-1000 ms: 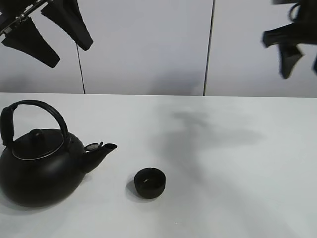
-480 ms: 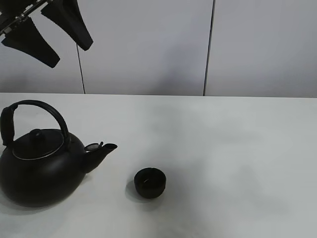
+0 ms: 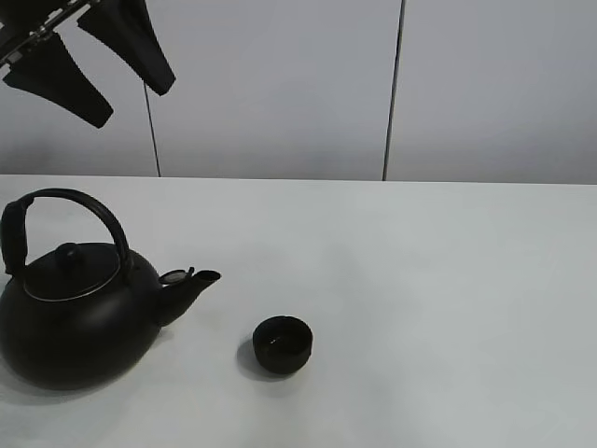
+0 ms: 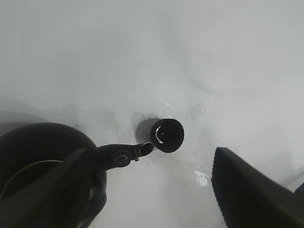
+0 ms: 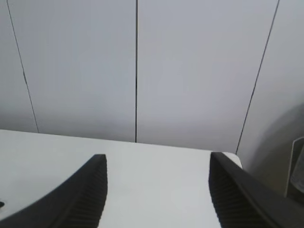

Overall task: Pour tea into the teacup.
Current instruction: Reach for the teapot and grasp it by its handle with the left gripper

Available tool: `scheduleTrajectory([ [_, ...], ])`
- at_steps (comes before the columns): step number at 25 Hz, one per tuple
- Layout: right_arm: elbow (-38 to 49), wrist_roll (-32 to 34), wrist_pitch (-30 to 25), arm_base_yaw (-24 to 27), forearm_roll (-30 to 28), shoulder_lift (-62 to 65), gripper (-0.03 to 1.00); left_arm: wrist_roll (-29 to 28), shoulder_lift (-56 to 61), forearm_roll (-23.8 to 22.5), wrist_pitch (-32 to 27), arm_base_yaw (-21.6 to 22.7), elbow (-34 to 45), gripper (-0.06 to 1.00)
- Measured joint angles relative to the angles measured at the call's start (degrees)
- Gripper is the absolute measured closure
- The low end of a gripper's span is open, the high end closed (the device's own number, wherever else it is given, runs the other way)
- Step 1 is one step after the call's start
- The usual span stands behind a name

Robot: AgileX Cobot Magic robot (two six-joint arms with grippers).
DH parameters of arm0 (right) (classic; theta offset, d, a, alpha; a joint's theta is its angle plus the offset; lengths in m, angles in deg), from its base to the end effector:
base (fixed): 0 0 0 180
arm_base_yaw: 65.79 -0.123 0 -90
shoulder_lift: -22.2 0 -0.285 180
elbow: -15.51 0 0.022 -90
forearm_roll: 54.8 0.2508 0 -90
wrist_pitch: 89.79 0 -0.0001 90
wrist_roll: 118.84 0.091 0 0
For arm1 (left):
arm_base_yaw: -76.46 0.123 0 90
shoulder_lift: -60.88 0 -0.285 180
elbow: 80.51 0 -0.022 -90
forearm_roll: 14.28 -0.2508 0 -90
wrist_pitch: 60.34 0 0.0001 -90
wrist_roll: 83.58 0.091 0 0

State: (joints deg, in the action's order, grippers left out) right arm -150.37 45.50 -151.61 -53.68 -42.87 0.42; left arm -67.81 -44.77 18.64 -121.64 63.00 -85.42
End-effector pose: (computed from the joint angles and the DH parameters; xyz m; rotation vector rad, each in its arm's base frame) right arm -0.0421 0.0260 0.4335 -0.1052 1.6928 -0.1329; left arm 0.3378 -0.1255 0.2983 0.4197 2.6951 -0.7554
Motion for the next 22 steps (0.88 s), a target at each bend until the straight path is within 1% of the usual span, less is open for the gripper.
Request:
scheduleTrajectory([
  [2, 5.46, 1.92, -0.29, -0.51, -2.27, 6.01, 0.54, 0.0, 0.0, 0.0, 0.0, 0.0, 0.0, 0.43],
  [5, 12.78, 6.24, -1.59, -0.88, -6.3, 11.36, 0.54, 0.0, 0.0, 0.0, 0.0, 0.0, 0.0, 0.43],
  [7, 17.35, 8.89, -2.53, -1.56, -8.36, 13.1, 0.54, 0.0, 0.0, 0.0, 0.0, 0.0, 0.0, 0.43],
  [11, 24.59, 11.97, -4.02, -4.46, -11.06, 14.56, 0.54, 0.0, 0.0, 0.0, 0.0, 0.0, 0.0, 0.43],
  [15, 29.51, 13.78, -3.92, -6.37, -11.49, 14.68, 0.54, 0.0, 0.0, 0.0, 0.0, 0.0, 0.0, 0.43],
  [20, 34.79, 14.08, -1.23, -6.37, -10.9, 14.68, 0.54, 0.0, 0.0, 0.0, 0.05, 0.0, 0.0, 0.43],
  [22, 35.92, 14.08, -1.09, -6.37, -10.5, 14.68, 0.54, 0.0, 0.0, 0.0, 0.05, 0.0, 0.0, 0.43],
])
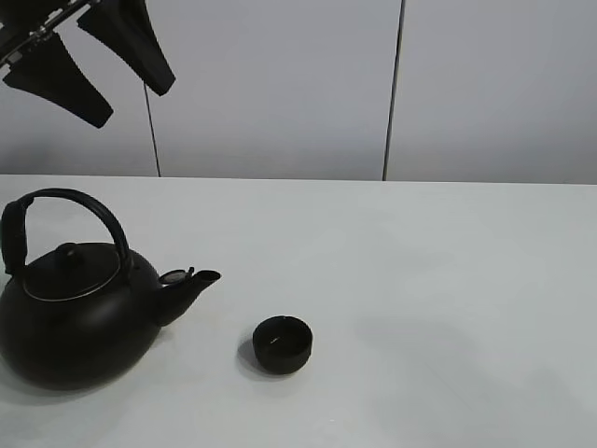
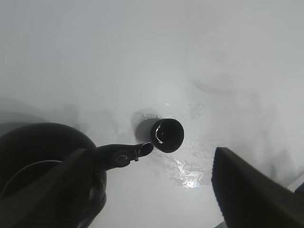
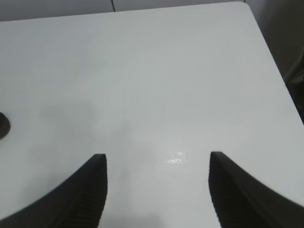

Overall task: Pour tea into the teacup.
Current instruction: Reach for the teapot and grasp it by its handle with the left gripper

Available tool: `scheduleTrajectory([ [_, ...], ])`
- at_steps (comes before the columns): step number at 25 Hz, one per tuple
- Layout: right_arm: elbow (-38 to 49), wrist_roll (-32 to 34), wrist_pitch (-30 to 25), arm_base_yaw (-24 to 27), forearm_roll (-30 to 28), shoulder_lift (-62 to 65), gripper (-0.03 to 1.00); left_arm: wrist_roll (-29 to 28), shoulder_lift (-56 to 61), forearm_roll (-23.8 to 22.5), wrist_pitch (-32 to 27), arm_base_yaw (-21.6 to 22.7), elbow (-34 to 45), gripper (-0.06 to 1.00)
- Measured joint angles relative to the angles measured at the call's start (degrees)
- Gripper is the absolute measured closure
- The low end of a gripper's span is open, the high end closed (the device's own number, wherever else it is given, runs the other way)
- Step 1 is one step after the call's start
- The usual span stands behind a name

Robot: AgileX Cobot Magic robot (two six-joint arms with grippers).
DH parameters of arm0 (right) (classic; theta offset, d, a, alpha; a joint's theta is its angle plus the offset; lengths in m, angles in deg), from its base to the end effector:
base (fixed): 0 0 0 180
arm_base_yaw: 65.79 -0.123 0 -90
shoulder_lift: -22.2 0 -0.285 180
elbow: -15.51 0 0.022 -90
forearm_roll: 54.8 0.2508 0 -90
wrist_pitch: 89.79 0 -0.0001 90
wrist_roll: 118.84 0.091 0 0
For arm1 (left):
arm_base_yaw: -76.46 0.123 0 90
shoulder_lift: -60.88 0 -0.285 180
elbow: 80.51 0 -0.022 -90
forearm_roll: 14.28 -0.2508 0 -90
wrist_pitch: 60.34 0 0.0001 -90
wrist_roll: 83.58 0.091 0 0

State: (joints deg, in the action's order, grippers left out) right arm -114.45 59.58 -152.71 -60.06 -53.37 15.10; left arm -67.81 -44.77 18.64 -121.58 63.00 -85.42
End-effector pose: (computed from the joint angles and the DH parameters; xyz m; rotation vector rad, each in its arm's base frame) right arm -0.0052 0.0026 0.2671 0.0744 2.0942 -0.0469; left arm 0.3379 -0.1255 0.2983 0.4192 2.6943 -0.7550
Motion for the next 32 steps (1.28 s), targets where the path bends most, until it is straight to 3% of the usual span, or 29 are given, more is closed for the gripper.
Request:
scheduleTrajectory([
  [20, 0.14, 0.48, 0.75, 0.0, -0.97, 0.0, 0.54, 0.0, 0.0, 0.0, 0.08, 0.0, 0.0, 0.43],
  [32, 0.14, 0.53, 0.89, 0.0, -0.97, 0.0, 0.54, 0.0, 0.0, 0.04, 5.12, 0.0, 0.0, 0.43],
])
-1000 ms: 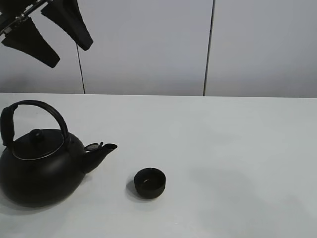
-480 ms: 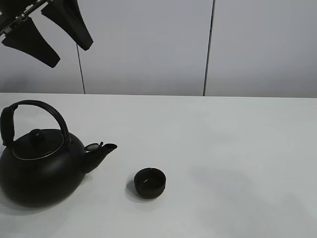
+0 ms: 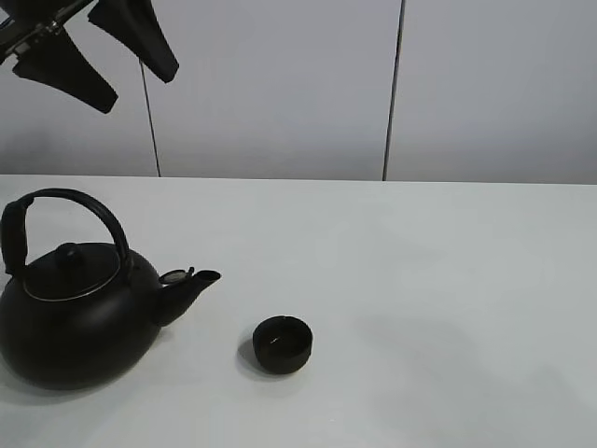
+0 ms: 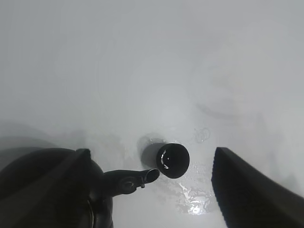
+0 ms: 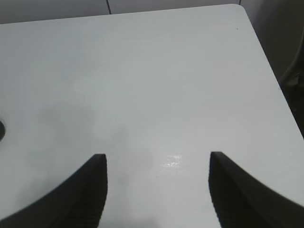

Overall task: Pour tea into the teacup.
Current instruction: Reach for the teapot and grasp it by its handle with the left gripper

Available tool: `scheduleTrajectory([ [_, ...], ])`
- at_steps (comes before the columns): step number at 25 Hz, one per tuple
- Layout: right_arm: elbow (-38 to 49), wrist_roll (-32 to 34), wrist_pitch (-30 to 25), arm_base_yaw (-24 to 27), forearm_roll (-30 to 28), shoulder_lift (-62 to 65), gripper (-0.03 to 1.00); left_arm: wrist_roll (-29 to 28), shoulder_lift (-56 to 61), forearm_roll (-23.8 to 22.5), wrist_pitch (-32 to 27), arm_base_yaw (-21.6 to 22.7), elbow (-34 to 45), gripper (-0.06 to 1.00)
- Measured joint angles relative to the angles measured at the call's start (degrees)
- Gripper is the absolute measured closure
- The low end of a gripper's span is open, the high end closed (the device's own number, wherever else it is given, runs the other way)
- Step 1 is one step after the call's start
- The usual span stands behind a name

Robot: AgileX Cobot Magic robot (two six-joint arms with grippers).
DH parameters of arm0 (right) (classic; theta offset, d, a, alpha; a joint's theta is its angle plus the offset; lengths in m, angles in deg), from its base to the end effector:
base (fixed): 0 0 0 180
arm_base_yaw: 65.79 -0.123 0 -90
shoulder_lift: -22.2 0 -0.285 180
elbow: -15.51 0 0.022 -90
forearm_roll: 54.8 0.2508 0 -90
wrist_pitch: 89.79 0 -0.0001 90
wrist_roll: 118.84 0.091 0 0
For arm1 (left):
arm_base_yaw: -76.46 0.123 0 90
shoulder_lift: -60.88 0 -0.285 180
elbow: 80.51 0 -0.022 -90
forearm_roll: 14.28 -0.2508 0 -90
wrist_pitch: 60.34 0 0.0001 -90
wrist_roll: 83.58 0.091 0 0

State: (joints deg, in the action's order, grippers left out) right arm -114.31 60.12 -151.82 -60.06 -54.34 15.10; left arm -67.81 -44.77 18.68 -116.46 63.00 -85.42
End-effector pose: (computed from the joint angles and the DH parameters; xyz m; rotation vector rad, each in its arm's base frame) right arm -0.0043 0.0011 0.2677 0.0848 2.0812 -0.0623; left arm 0.3457 -0.1250 0.3005 0.3718 2.6204 -0.7236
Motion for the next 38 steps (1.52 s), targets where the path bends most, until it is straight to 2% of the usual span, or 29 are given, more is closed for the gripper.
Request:
scheduleTrajectory([
  [6, 0.0, 0.0, 0.0, 0.0, 0.0, 0.0, 0.54, 0.13, 0.0, -1.11, 4.41, 0.25, 0.0, 0.43],
  [8, 0.0, 0.0, 0.0, 0.0, 0.0, 0.0, 0.54, 0.69, 0.46, -1.85, 7.86, 0.26, 0.0, 0.43],
  [10, 0.0, 0.0, 0.0, 0.0, 0.0, 0.0, 0.54, 0.85, 2.13, -3.88, 13.88, 0.04, 0.0, 0.43],
  [13, 0.0, 0.0, 0.0, 0.0, 0.0, 0.0, 0.54, 0.04, 7.95, -11.13, 23.29, -1.15, 0.0, 0.43],
  [17, 0.0, 0.0, 0.0, 0.0, 0.0, 0.0, 0.54, -8.55, 16.71, -24.6, 31.94, -4.65, 3.08, 0.43],
  [23, 0.0, 0.0, 0.0, 0.0, 0.0, 0.0, 0.54, -24.58, 29.13, -44.53, 40.98, -8.98, 18.72, 0.43],
  [29, 0.0, 0.0, 0.0, 0.0, 0.0, 0.0, 0.54, -34.52, 38.61, -59.38, 57.81, -9.24, 39.68, 0.43],
  [32, 0.0, 0.0, 0.0, 0.0, 0.0, 0.0, 0.54, -35.53, 39.58, -62.98, 67.28, -8.57, 48.37, 0.43],
  [38, 0.0, 0.0, 0.0, 0.0, 0.0, 0.0, 0.54, -35.53, 39.61, -63.76, 74.88, -2.73, 57.26, 0.43],
])
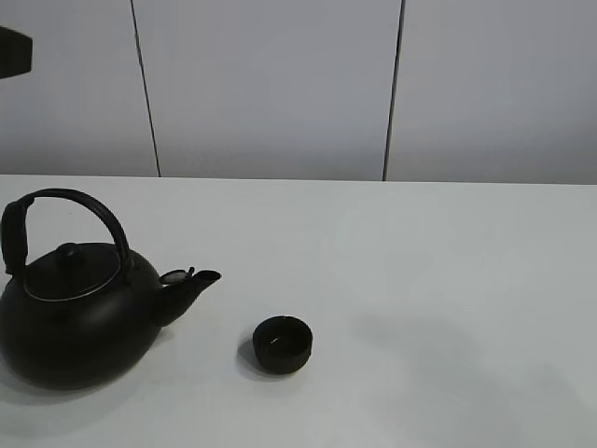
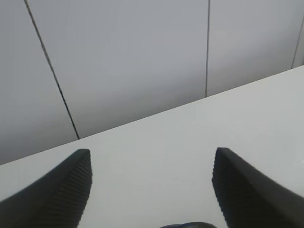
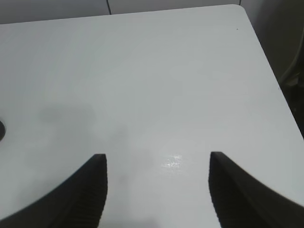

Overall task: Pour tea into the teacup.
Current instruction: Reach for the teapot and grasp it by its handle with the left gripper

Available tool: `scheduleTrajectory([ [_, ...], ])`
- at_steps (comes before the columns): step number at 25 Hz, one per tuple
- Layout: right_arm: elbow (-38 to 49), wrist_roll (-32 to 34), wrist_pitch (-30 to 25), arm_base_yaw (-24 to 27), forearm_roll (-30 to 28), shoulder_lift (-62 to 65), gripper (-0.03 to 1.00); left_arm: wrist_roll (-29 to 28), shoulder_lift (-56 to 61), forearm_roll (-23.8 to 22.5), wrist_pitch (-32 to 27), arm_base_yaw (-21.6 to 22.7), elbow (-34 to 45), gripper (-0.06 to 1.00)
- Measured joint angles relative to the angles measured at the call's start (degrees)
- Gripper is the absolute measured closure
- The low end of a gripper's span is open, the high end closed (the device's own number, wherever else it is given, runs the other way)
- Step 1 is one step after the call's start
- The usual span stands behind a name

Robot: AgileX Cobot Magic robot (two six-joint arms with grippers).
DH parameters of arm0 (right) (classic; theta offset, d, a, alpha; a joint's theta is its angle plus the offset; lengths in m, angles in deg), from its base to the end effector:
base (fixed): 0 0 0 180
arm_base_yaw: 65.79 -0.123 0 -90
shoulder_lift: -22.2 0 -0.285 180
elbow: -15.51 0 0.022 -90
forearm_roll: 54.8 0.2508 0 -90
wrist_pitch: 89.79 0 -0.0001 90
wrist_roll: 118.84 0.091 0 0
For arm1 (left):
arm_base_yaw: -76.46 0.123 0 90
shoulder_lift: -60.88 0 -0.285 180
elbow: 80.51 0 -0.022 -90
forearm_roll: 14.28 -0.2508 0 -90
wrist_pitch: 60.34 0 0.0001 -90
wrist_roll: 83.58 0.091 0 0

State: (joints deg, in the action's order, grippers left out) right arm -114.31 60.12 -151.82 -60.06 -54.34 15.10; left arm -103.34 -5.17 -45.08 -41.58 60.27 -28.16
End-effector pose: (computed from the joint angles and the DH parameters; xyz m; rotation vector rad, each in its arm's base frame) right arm -0.0043 0.0011 0.2677 0.0848 2.0812 -0.0623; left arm 0.1909 -0.0710 0.2646 0.5151 1.7095 -0.2291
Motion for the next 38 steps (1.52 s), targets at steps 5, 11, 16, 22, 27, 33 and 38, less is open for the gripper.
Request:
scheduleTrajectory([
  [5, 0.0, 0.0, 0.0, 0.0, 0.0, 0.0, 0.54, 0.0, 0.25, -1.6, 2.01, 3.61, 3.83, 0.43],
  [11, 0.0, 0.0, 0.0, 0.0, 0.0, 0.0, 0.54, 0.0, 0.25, -3.94, 9.0, 9.69, 10.27, 0.43],
  [16, 0.0, 0.0, 0.0, 0.0, 0.0, 0.0, 0.54, 0.18, -1.21, -6.4, 16.16, 16.43, 13.67, 0.43],
  [22, 0.0, 0.0, 0.08, 0.0, 0.0, 0.0, 0.54, 2.44, -13.5, -7.85, 24.17, 18.29, 13.72, 0.43],
  [27, 0.0, 0.0, 0.08, 0.0, 0.0, 0.0, 0.54, 9.04, -24.08, -6.54, 32.14, 18.29, 13.72, 0.43],
  [33, 0.0, 0.0, 0.08, 0.0, 0.0, 0.0, 0.54, 16.2, -33.61, 0.01, 42.61, 18.29, 13.56, 0.43],
  [38, 0.0, 0.0, 0.08, 0.0, 0.0, 0.0, 0.54, 19.75, -39.44, 1.52, 46.1, 18.29, 13.32, 0.43],
])
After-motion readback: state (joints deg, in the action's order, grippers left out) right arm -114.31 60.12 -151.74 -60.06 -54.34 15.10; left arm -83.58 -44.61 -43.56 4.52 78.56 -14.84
